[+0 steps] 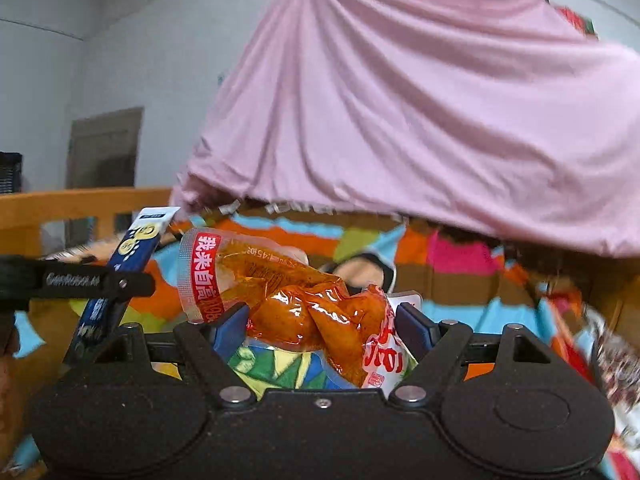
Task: Organize snacks
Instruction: 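Carry the blue stick pack and orange snack bag over the metal tray, then open both tools to drop the snacks into the tray and lift away, then raise both open tools and pull them back from the tray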
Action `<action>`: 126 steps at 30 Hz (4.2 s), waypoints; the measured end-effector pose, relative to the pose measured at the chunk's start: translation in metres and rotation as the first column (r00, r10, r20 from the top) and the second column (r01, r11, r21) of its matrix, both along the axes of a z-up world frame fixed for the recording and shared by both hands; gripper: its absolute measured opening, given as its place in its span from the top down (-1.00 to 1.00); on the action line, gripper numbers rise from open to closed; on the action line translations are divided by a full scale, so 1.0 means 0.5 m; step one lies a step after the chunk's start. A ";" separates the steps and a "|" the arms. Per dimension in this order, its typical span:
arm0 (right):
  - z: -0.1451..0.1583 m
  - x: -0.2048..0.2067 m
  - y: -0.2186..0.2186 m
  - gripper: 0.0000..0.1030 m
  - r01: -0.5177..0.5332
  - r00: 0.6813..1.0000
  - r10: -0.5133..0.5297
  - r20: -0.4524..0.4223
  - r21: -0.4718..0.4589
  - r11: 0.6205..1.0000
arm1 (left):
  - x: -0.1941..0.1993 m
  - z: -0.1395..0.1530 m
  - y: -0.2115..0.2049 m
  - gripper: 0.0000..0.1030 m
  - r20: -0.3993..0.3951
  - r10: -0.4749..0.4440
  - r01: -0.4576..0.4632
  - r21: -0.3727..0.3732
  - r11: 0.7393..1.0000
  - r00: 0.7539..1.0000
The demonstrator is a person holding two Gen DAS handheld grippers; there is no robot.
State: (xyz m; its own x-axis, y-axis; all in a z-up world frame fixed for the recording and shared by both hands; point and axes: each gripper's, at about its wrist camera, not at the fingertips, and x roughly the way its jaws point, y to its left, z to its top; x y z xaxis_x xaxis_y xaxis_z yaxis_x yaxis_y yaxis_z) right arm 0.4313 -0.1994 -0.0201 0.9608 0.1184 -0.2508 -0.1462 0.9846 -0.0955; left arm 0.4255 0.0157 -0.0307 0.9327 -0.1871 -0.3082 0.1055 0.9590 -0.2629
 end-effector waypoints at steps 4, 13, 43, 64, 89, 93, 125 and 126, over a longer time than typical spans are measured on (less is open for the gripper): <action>-0.064 0.057 0.005 -0.57 0.022 0.992 -0.025 -0.124 -0.026 0.999 | 0.047 -0.062 0.011 0.32 -0.111 -0.010 0.011 0.011 1.000 0.994; -0.162 0.095 0.023 -0.57 0.067 0.952 -0.089 -0.294 -0.083 0.994 | 0.073 -0.126 -0.007 0.32 -0.268 -0.016 0.049 0.118 0.992 0.963; 0.065 -0.145 -0.071 -0.99 0.052 0.996 -0.039 -0.076 0.184 0.982 | -0.157 0.070 0.004 -0.97 -0.080 0.042 -0.035 0.092 0.995 0.996; 0.128 -0.524 -0.112 -0.99 -0.013 0.995 0.000 0.103 0.118 0.993 | -0.514 0.112 -0.002 -0.99 0.078 0.066 -0.074 0.107 0.991 0.995; 0.072 -0.719 -0.156 -0.99 0.066 0.995 -0.057 -0.086 0.108 0.992 | -0.703 0.081 -0.027 -0.99 -0.033 0.058 -0.052 0.157 0.986 0.998; 0.070 -0.724 -0.155 -0.99 0.080 0.992 -0.068 -0.104 0.110 0.991 | -0.707 0.078 -0.032 -0.99 -0.051 0.049 -0.040 0.163 0.986 0.998; 0.004 -0.642 -0.108 -0.99 0.072 0.936 -0.075 -0.344 -0.022 0.997 | -0.632 0.035 -0.054 -0.99 -0.270 0.043 0.024 0.240 0.970 0.962; 0.002 -0.638 -0.107 -0.99 0.070 0.933 -0.073 -0.352 -0.024 0.997 | -0.627 0.034 -0.054 -0.99 -0.279 0.042 0.027 0.237 0.971 0.959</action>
State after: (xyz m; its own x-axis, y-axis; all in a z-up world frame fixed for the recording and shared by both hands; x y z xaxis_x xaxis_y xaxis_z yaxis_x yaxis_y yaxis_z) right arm 0.1125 -0.2527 -0.0192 0.8163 0.0481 -0.5756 -0.1016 0.9929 -0.0611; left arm 0.1118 -0.0113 -0.0136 0.8033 -0.0705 -0.5914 0.0530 0.9975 -0.0470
